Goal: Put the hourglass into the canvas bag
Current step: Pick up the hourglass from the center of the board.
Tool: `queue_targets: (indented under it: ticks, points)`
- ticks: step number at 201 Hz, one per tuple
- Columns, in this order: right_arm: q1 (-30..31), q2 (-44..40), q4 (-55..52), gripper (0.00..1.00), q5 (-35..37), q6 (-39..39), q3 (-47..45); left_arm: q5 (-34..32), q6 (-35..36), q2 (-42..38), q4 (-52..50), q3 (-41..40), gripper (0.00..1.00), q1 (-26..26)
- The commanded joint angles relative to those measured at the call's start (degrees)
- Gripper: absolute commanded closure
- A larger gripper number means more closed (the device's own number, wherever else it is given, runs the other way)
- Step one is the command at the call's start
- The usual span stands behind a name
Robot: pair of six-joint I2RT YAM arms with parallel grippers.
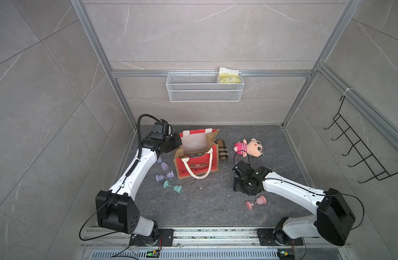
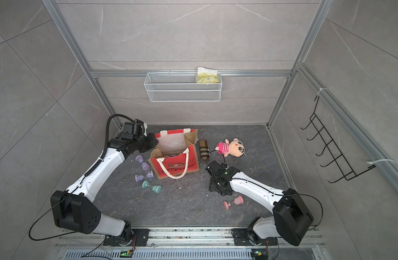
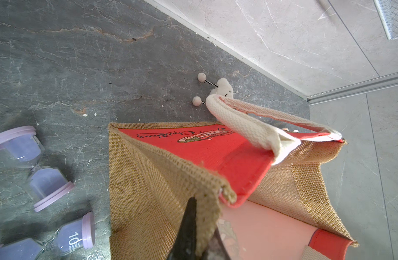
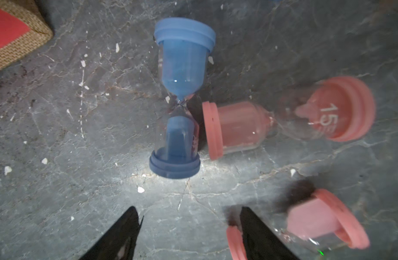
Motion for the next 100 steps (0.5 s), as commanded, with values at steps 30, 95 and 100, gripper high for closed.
queue_targets:
  ticks: [30,95,100]
  points:
    - [0.0,7.7,8.7,0.30,1.9,3.6,0.5,0.7,0.1,-2.3,-0.9,0.1,1.00,-0.3]
    - [-0.3,13.9,8.1,0.30,5.6,3.0,2.9,0.7,1.5,-1.6,-2.2,1.7,1.00,-0.4]
    - [-0.4,14.0,8.4,0.31,5.3,2.9,2.9,0.8,1.5,-1.6,-2.2,1.7,1.00,-0.3]
